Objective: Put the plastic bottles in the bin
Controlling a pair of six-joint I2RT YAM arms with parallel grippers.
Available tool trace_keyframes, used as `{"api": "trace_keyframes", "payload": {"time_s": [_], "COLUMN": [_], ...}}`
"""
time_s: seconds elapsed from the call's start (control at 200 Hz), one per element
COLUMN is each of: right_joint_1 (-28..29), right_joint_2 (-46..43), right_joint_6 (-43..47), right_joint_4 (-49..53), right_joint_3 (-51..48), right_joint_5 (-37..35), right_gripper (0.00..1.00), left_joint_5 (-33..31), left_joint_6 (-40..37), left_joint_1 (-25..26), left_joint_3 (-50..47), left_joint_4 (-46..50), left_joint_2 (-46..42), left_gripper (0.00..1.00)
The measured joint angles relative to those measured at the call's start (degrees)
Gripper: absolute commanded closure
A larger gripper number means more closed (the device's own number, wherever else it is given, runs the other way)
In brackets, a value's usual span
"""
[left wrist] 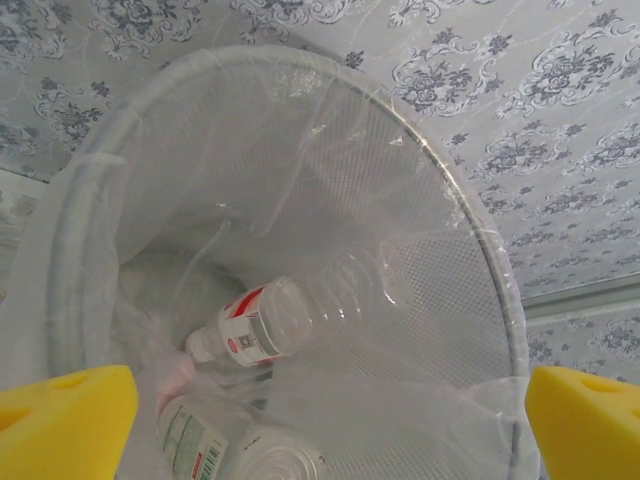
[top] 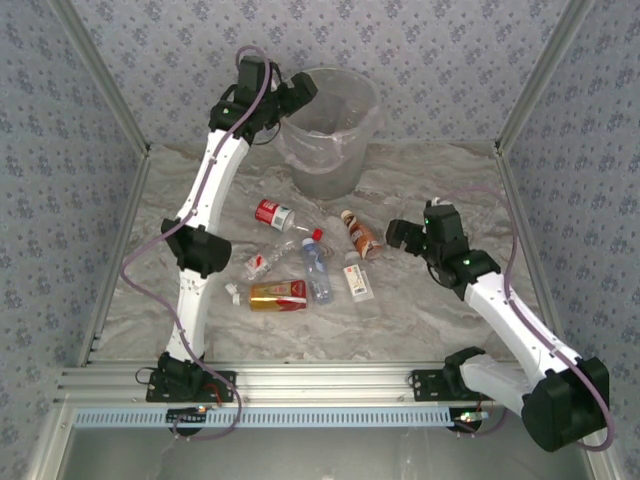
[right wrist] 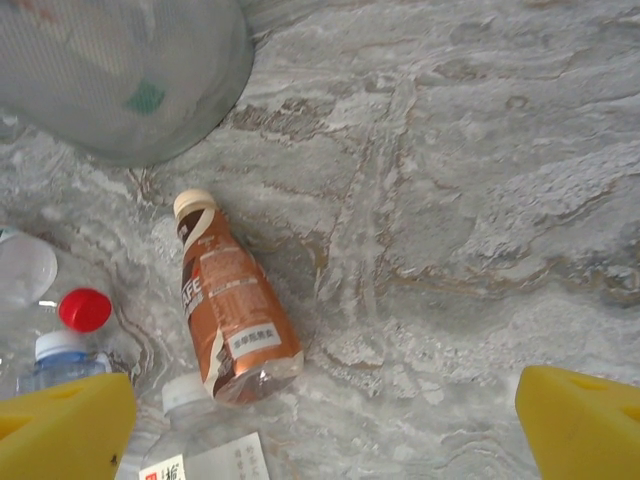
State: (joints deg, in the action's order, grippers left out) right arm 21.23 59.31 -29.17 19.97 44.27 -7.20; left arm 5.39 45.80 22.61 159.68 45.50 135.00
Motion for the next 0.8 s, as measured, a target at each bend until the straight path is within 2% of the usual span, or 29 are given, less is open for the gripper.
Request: {"api": "trace_keyframes", "payload": {"time_s": [0.3,0.55,0.68,0.8], "right_joint_1": [6.73,16.68,21.53,24.11], "right_joint_2": [2.25,3.72,3.96,5.22], "right_joint_6": [0.46,0.42,0.13,0.0], "right_joint_4": [-0.02,0.02,0.17,0.13], "right_joint_3": [-3.02,-7.63,-8.96,-9.38], "right_joint_5": [0.39,1.07,0.13,-1.14], "right_gripper": [0.0,0.0,0.0,0.0], "left_joint_5": [-0.04,0.02,0.42,0.63], "left_joint_6": [-3.89,-4.85,-4.79,-4.31], "left_joint_1": [1.75,2.05,2.05,2.05], "left_joint_3": [-0.33,-6.58,-11.34,-21.27], "left_joint_4": [0.46,1.11,0.9,-2.25], "left_joint_2": [-1.2,-8.66,-12.04,-16.22], "left_gripper": [0.0,0.01,0.01,0.01]}}
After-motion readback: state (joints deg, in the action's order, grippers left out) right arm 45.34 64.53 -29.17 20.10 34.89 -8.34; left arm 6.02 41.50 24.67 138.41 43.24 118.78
